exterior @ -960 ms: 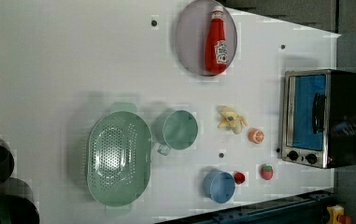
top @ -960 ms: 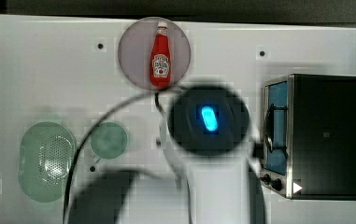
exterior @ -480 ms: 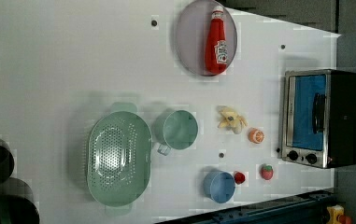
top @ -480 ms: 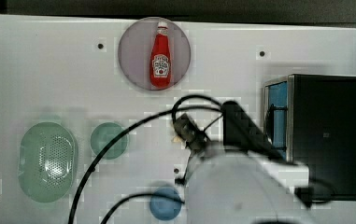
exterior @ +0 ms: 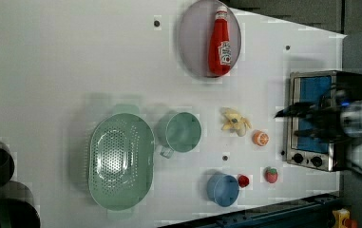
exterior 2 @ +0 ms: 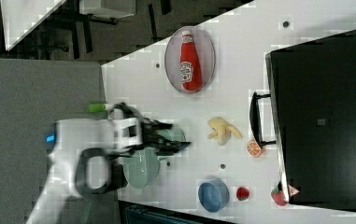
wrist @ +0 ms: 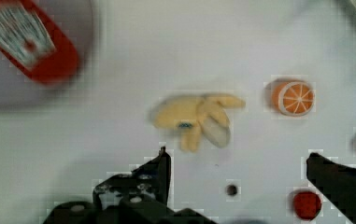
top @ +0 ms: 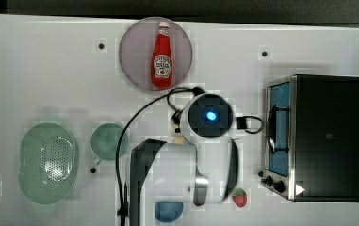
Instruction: Pick Banana and place it in mug.
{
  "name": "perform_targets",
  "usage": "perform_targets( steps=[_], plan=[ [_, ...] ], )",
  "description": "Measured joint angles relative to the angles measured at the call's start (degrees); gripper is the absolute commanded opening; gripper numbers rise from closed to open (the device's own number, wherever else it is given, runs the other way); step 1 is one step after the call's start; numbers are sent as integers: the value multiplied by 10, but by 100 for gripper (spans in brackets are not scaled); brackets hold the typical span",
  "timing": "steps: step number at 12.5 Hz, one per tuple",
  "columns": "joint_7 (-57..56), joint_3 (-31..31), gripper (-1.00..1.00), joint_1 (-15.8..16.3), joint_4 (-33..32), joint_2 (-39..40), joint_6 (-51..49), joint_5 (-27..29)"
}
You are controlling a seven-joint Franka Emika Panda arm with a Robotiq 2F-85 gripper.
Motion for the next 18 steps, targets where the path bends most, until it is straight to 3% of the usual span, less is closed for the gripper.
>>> perform_targets(
  steps=[3, 5, 13, 14, 15, 18],
  plan=[
    [-102, 13, 100, 4, -34, 66, 76, -3],
    [-122, 15, 100, 0, -38, 91, 168, 13],
    [-141, 24, 95, -4, -44, 252, 293, 7],
    [-141, 22, 74, -4, -45, 250, 296, 17],
    [-141, 18, 32, -6, -43, 245, 306, -4],
    [-145, 26, -30, -15, -39, 235, 322, 12]
  ],
)
